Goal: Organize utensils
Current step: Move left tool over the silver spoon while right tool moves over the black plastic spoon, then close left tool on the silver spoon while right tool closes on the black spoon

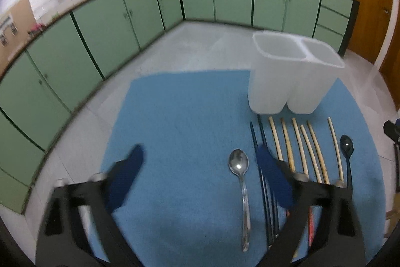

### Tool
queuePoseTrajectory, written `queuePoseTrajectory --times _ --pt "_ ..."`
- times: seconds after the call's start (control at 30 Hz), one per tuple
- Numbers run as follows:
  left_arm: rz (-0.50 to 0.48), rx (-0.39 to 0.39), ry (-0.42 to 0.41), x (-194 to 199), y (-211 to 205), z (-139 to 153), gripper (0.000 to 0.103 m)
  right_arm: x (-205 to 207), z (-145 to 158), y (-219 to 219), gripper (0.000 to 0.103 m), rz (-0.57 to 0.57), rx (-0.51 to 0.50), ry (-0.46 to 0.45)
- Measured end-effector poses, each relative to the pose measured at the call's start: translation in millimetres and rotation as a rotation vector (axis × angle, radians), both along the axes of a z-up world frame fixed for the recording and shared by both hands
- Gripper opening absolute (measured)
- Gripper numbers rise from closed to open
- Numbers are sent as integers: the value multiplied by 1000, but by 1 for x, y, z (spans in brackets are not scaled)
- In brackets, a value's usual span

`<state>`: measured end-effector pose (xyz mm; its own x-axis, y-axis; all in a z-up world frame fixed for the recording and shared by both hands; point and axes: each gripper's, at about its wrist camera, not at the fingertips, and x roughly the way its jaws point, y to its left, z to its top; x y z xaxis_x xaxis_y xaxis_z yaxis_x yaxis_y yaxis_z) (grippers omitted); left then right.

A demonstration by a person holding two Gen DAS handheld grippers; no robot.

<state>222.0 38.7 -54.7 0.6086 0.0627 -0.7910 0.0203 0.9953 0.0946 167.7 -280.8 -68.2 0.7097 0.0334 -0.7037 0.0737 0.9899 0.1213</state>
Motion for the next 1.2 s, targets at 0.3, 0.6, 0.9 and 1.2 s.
queuePoseTrajectory --times 0.3,0.6,0.9,1.2 --pt "13 -73 131 27 3 -19 68 40 -28 -3 50 16 24 209" --pt "8 -45 227 40 -9 -51 68 66 -60 -6 45 6 64 354" --pt "4 -37 286 50 -15 -72 68 78 -81 -9 44 -16 96 426" --pt "0 -75 301 50 -13 -73 68 80 -80 -17 44 -2 144 449"
